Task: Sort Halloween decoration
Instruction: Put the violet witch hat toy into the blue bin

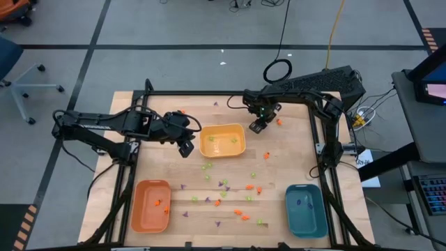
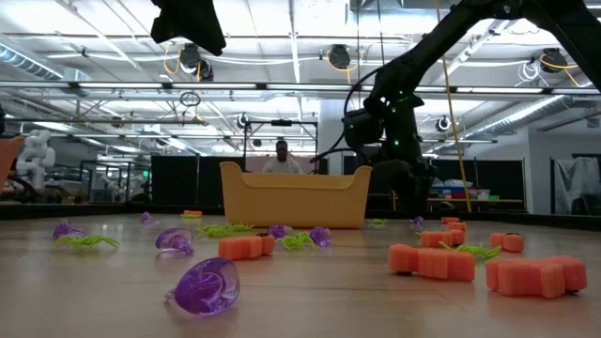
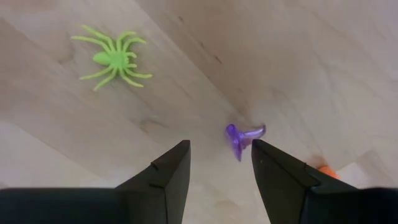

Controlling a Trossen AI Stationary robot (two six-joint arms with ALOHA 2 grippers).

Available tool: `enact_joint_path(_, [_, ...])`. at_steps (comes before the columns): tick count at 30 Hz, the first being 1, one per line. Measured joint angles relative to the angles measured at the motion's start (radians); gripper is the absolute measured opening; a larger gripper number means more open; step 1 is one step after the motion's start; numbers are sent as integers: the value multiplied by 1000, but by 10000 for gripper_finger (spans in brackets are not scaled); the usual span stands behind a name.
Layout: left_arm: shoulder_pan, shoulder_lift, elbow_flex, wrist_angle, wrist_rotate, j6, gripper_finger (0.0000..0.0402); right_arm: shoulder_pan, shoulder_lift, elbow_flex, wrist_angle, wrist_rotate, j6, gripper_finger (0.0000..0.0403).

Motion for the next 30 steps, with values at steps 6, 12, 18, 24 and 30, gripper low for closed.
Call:
enact_joint_path(6, [0,0,0,0,0,0,81,10,0,0,11,3,7,157])
enact_joint_path(12, [0,0,0,0,0,1,81,10,0,0,11,5,7,134])
enact_joint_path(18, [0,0,0,0,0,1,81,10,0,0,16,11,2,93])
enact_joint_path(24, [0,0,0,0,0,2,81,10,0,0,22,11,-4,55])
enact_joint_path(30, [0,0,0,0,0,7,81,10,0,0,22,11,-21,26])
